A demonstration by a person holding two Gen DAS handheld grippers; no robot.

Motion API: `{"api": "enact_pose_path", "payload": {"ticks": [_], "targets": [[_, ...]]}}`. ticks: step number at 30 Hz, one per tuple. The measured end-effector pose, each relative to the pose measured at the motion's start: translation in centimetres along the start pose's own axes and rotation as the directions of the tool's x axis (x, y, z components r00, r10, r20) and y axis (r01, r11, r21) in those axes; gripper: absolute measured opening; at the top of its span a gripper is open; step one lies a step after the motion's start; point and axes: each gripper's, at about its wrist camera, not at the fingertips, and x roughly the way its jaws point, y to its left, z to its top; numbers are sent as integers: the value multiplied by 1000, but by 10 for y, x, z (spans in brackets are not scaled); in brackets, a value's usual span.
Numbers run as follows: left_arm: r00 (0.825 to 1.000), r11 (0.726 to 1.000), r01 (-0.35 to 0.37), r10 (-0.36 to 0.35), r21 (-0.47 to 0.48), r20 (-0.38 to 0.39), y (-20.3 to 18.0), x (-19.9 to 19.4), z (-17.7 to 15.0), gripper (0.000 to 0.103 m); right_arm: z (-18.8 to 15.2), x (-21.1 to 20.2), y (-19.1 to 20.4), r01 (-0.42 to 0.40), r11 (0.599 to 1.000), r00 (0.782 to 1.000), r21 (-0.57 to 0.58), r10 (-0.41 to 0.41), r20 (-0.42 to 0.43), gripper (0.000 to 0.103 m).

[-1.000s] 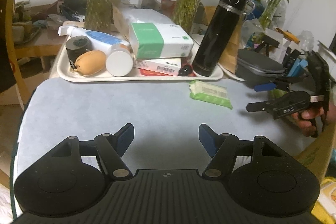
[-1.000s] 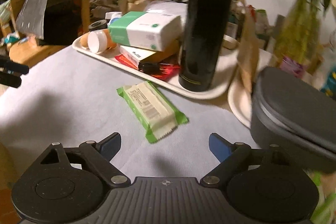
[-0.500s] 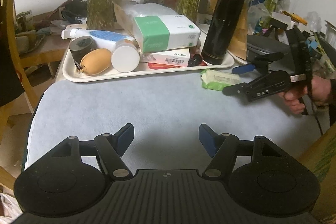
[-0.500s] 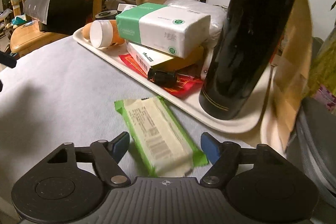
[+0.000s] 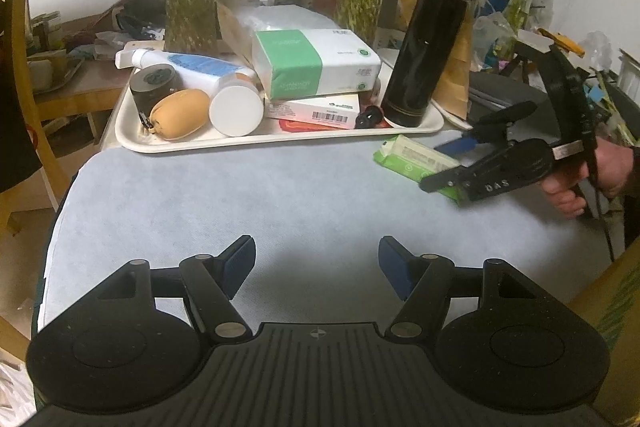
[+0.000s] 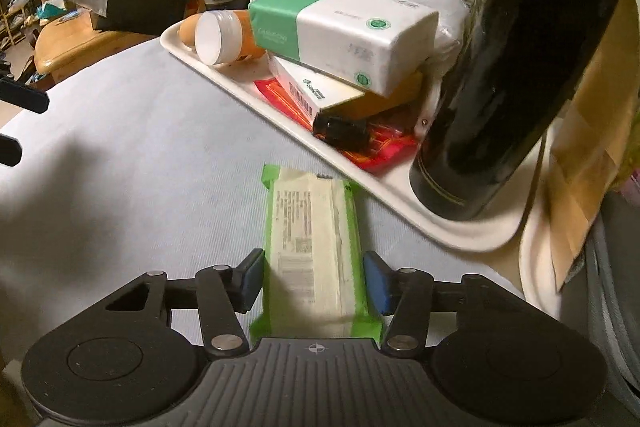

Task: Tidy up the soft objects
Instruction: 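Grasp the green-edged wet-wipe pack with the right gripper and lift it, then grasp the white strap on the table with the left gripper while the right gripper holds the green pack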

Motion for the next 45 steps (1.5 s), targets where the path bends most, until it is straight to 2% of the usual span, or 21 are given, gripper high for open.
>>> {"api": "enact_pose_path", "payload": {"ticks": [4, 7, 11, 14, 18, 22, 26, 27, 31, 37, 40, 44, 45], "targets": [[999, 999, 38, -39, -18, -11, 4, 1, 0, 68, 1, 3, -3, -12, 999, 1000, 35, 11, 10, 51], [991, 991, 131, -132, -39, -15, 12, -1, 1, 68, -2, -2, -4, 2, 1000, 1000, 31, -2, 11, 50], [975, 972, 216, -219, -91, -32, 21, -3, 6, 68, -6, -15, -9, 21, 998, 1000, 55, -22, 12, 50], [945, 946, 317, -321, -61, -61, 18, 1, 14, 68, -6, -31, -9, 38, 998, 999, 43, -39, 19, 50], [886, 890, 453, -444, 45, -135, 0, 16, 27, 68, -6, -57, -13, 50, 997, 998, 56, -52, 43, 50], [832, 824, 547, -515, 147, -207, -21, 36, 32, 67, -5, -82, -17, 70, 995, 995, 75, -75, 66, 50], [766, 744, 637, -582, 200, -274, -38, 60, 33, 67, -5, -103, -16, 83, 993, 992, 80, -90, 88, 50], [754, 728, 652, -590, 214, -290, -42, 66, 32, 67, -5, -106, -15, 85, 993, 991, 80, -92, 92, 50], [725, 676, 685, -595, 271, -346, -62, 87, 27, 64, -5, -120, -14, 94, 992, 989, 81, -102, 108, 50], [679, 598, 733, -608, 325, -412, -83, 108, 18, 54, -6, -137, -15, 103, 990, 983, 101, -117, 140, 50], [664, 565, 747, -605, 350, -440, -92, 114, 15, 44, -5, -142, -18, 104, 988, 980, 116, -122, 160, 50], [651, 537, 758, -599, 370, -466, -102, 116, 8, 25, -4, -145, -20, 103, 986, 977, 132, -125, 175, 50], [659, 536, 752, -597, 383, -458, -103, 116, 5, 16, -4, -146, -20, 105, 986, 976, 133, -127, 176, 50]]}}
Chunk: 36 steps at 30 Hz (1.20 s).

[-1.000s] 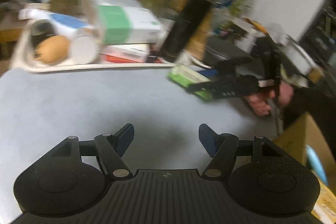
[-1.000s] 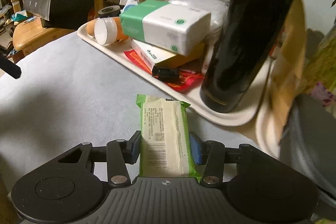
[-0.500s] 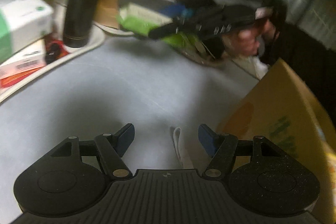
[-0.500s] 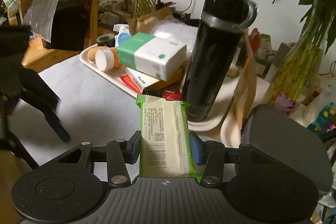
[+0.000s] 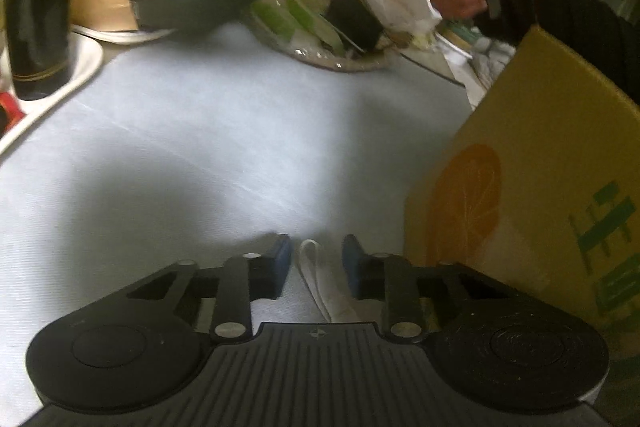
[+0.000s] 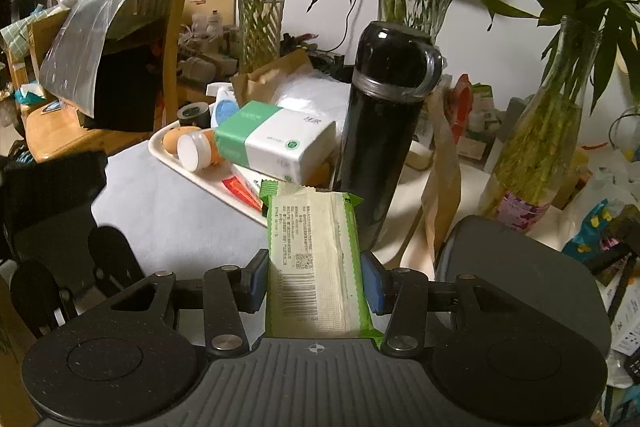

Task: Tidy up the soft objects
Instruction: 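Grasp the white strap on the table with the left gripper while the right gripper holds the green pack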

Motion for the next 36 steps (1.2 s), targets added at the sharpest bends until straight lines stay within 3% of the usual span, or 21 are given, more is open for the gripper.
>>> {"api": "enact_pose_path", "payload": {"ticks": [3, 10, 13, 16, 19, 21, 22, 27, 31, 36], "targets": [[1000, 1000, -5, 5, -13, 2, 0, 1, -2, 5, 0, -2, -1, 10, 1000, 1000, -2, -10, 9, 50], [988, 985, -153, 154, -85, 10, 16, -24, -6, 3, 4, -15, 1, 30, 1000, 999, 6, -30, 26, 50], [969, 962, -247, 246, -113, -21, 26, -40, -5, 3, 5, -24, 6, 48, 999, 998, -2, -48, 30, 50], [938, 923, -347, 342, -165, -58, 34, -51, -5, 4, 6, -35, 10, 50, 999, 998, 11, -50, 45, 50], [909, 884, -417, 409, -211, -82, 38, -54, -5, 16, 5, -47, 13, 54, 998, 997, 18, -55, 58, 50], [903, 869, -430, 418, -244, -104, 40, -56, -6, 50, 3, -55, 14, 59, 998, 996, 28, -60, 68, 50], [904, 865, -428, 416, -264, -103, 38, -58, -6, 53, 2, -59, 15, 63, 998, 995, 32, -65, 74, 50], [907, 862, -421, 401, -282, -126, 24, -61, -8, 57, -4, -72, 17, 75, 996, 993, 52, -79, 83, 50], [884, 858, -461, 422, -227, -203, 13, -51, -14, 56, -7, -81, 19, 79, 995, 992, 60, -84, 95, 50], [848, 850, -511, 476, -123, -235, 1, -46, -18, 54, -7, -95, 22, 95, 993, 987, 74, -104, 125, 50]]}}
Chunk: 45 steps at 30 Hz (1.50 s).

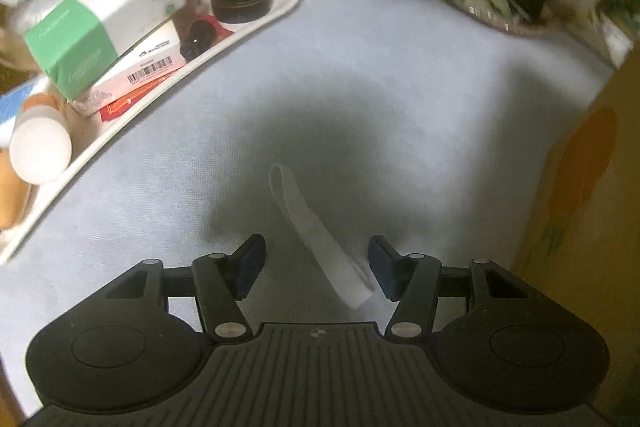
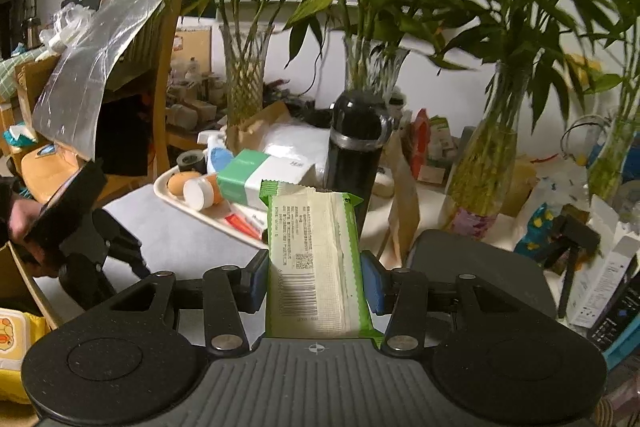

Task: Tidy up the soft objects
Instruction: 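Grasp the white strap on the table with the left gripper while the right gripper holds the green pack, then carry the strap and green pack to the box and release both into it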

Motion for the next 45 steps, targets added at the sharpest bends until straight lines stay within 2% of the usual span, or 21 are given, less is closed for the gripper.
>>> {"api": "enact_pose_path", "payload": {"ticks": [1, 2, 5, 9, 13, 18, 28, 36, 42, 45], "targets": [[1000, 1000, -16, 16, 18, -6, -2, 0, -1, 52, 1, -2, 0, 3, 1000, 1000, 4, -3, 4, 50], [1000, 999, -23, 23, 27, -4, -3, -1, -2, 46, 1, -5, 0, 6, 1000, 1000, 10, -6, 8, 50], [999, 999, -47, 47, 1, -3, 0, -2, -2, 21, 0, -13, 2, 8, 1000, 1000, 17, -9, 13, 50], [997, 997, -71, 71, -17, 2, 1, -2, -3, 15, -2, -25, 8, 13, 1000, 1000, 13, -13, 12, 50], [994, 993, -107, 107, -50, 3, 4, -7, -6, 15, -3, -38, 12, 29, 1000, 1000, 5, -29, 0, 50], [988, 981, -140, 147, -136, 44, 13, -35, -8, 14, -6, -55, 16, 27, 1000, 999, 14, -27, -20, 50], [952, 932, -265, 294, -249, 89, -1, -112, -6, 14, -19, -84, 45, 16, 1000, 998, 9, -16, -66, 50], [928, 915, -259, 324, -310, 182, -36, -172, -10, 14, -26, -109, 62, 19, 999, 996, 30, -16, -83, 50], [925, 936, -199, 277, -289, 261, -73, -209, -11, 14, -29, -128, 71, 18, 999, 997, 39, -15, -74, 50], [929, 950, -161, 238, -267, 285, -91, -221, -11, 14, -30, -136, 73, 19, 998, 997, 53, -16, -70, 50]]}}
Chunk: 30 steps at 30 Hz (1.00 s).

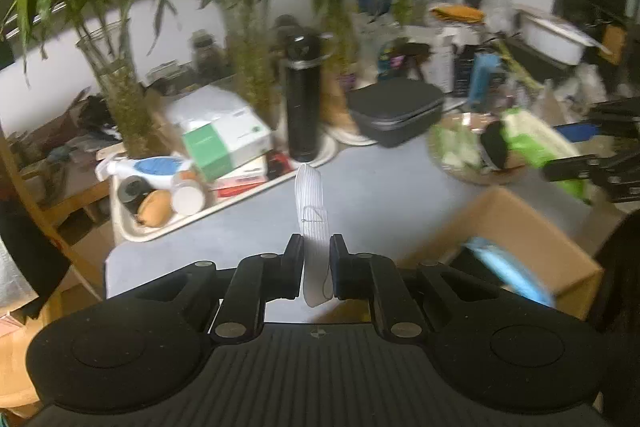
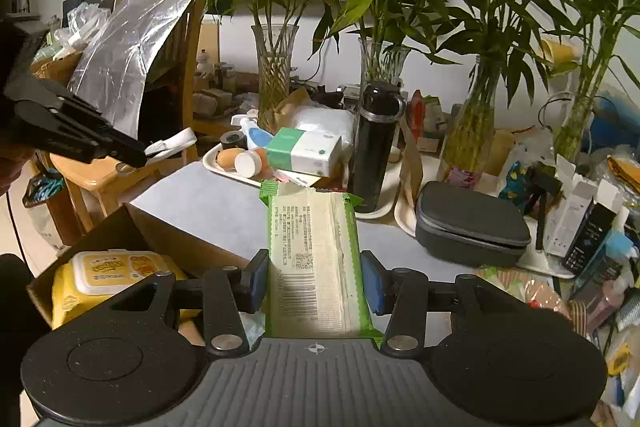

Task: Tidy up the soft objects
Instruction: 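Carry the strap and green pack to the box and release both into it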

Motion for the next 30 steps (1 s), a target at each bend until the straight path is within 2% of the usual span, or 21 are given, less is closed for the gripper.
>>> {"api": "enact_pose_path", "payload": {"ticks": [7, 12, 13, 14, 15, 17, 22, 26, 30], "targets": [[996, 996, 92, -92, 14, -7, -44, -23, -5, 14, -5, -19, 4, 1, 1000, 1000, 9, -1, 11, 50], [982, 983, 184, -184, -8, -44, -75, -21, -12, 17, -7, -27, 7, 0, 999, 1000, 33, -1, 11, 50], [977, 979, 205, -205, -13, -49, -81, -17, -15, 21, -7, -28, 7, -1, 999, 1000, 41, 0, 9, 50], [976, 978, 210, -210, -13, -53, -83, -15, -17, 31, -8, -29, 8, -1, 999, 1000, 49, 0, 6, 50], [977, 978, 206, -206, -11, -56, -86, -12, -20, 41, -10, -30, 9, 0, 999, 1000, 54, -1, 5, 50], [981, 982, 187, -188, -27, -43, -86, -13, -27, 47, -13, -33, 10, -1, 998, 1000, 60, 1, 3, 50], [992, 989, 122, -122, -81, 7, -79, -32, -41, 47, -21, -41, 9, -4, 997, 1000, 83, 5, -8, 50], [995, 988, 97, -93, -122, 40, -72, -50, -52, 48, -26, -42, 10, -6, 995, 1000, 101, 8, -20, 50], [998, 991, 27, -20, -133, 53, -70, -62, -66, 48, -29, -39, 14, -9, 993, 999, 118, 13, -35, 50]]}}
